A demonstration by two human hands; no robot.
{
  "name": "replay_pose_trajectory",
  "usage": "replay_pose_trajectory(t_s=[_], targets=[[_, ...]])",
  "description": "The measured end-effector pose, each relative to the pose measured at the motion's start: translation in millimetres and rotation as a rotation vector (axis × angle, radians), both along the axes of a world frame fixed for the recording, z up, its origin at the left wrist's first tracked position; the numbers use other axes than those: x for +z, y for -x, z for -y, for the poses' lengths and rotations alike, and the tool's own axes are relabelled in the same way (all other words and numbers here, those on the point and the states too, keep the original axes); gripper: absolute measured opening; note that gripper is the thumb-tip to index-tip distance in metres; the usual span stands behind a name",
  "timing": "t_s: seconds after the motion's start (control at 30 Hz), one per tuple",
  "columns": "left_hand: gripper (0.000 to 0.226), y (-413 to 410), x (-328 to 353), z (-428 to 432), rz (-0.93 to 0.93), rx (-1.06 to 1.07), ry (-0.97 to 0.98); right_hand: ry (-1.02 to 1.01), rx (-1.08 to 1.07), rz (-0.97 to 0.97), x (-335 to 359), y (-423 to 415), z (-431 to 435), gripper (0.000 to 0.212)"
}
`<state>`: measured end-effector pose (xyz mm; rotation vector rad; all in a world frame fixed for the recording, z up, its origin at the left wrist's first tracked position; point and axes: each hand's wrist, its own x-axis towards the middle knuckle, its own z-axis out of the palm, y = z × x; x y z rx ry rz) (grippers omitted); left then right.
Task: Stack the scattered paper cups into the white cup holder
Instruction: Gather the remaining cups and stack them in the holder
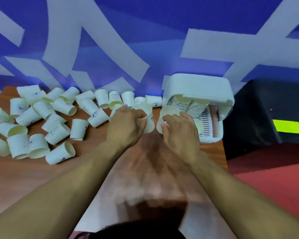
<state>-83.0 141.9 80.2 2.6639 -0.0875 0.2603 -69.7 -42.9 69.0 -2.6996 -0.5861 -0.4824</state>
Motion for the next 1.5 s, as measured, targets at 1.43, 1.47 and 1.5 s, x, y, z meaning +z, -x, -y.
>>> replay_pose_trajectory(t_s=[1.43,1.47,1.5], targets=[[0.027,-95.0,-101.8,152.1,-0.333,-0.245,-0.506,0.08,-0.015,-0.428,-117.7,-91.3,117.3,0.007],[0.026,-95.2,-102.8,151.9,-0.337,-0.235,-0.501,0.073,-0.014,-0.433,-119.9,-91.5,117.7,0.008],[0.026,-95.6,-103.5,151.9,-0.345,-0.224,-0.494,0.058,-0.016,-0.436,-122.0,-91.5,118.0,0.009]])
